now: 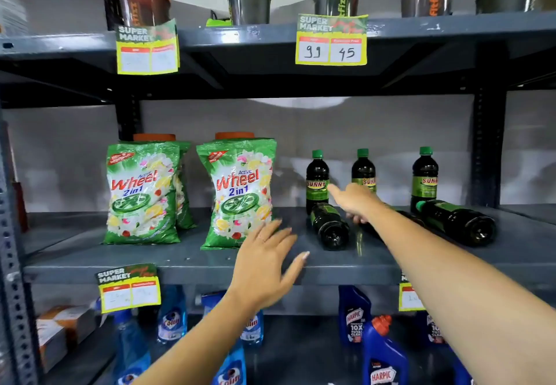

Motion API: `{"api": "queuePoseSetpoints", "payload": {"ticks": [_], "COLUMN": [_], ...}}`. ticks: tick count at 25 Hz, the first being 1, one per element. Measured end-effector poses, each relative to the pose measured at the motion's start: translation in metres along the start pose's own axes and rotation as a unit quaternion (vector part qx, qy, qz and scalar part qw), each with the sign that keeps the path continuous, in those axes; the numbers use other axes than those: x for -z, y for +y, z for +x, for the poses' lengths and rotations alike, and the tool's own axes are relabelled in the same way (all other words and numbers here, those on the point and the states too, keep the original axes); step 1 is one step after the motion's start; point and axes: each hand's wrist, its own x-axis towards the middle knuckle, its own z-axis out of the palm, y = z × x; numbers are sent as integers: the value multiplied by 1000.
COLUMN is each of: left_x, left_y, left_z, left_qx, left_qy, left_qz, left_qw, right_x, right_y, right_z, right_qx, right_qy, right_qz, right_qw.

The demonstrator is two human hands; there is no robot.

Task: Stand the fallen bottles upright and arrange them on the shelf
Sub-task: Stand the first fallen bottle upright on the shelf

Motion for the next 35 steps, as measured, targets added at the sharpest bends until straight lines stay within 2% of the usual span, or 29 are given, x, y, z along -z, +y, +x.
{"api": "queuePoseSetpoints", "payload": {"ticks": [3, 5, 9, 14, 20, 22, 26, 31, 35], "left_x": [-13, -16, -20, -23, -33, -35, -35, -35, -34], "left_y": [-12, -12, -12, -12, -14, -14, -15, -14, -15], "left_z": [-15, -16, -19, -18, -20, -20, -20, -22, -21], "left_qx": [-2, 11, 7, -2, 6, 3, 0, -5, -2], "left_qy": [6, 1, 24, 46, 86, 97, 107, 103, 91], "left_qz": [51, 64, 63, 55, 44, 44, 44, 41, 42], "left_qw": [999, 998, 998, 997, 995, 994, 993, 994, 995], "right_x": [-21, -26, -30, -48, -70, -69, -64, -71, -67], "right_y": [-10, -15, -12, -6, 6, 7, 12, 15, 16], "right_z": [-4, -10, -12, -17, -22, -21, -20, -18, -19], "right_qx": [-110, -130, -117, -21, 22, 13, -22, -44, -32], "right_qy": [-153, -171, -31, 176, 202, 172, 49, 73, 9], "right_qz": [93, 98, 105, 76, 172, 217, 358, 301, 342], "right_qw": [978, 972, 987, 981, 964, 961, 932, 950, 939]}}
